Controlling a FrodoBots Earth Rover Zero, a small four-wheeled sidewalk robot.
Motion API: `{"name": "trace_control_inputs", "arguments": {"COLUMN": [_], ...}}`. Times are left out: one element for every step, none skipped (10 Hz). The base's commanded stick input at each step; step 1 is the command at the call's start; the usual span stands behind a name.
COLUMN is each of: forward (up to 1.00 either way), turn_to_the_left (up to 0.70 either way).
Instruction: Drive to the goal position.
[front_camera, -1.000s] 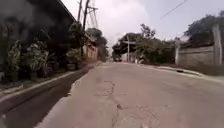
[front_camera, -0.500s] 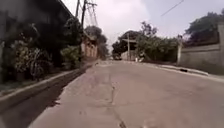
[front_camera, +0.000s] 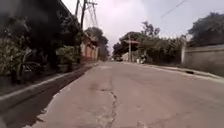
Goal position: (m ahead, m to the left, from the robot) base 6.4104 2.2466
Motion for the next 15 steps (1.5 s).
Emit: {"name": "trace_control_inputs", "arguments": {"forward": [0.85,0.85,0.85,0.85,0.85,0.85,0.85,0.85,0.85,0.85,0.85,0.85,0.85,0.85,0.85], "turn_to_the_left": [0.0,0.0,0.0,0.0,0.0,0.0,0.0,0.0,0.0,0.0,0.0,0.0,0.0,0.0,0.0]}}
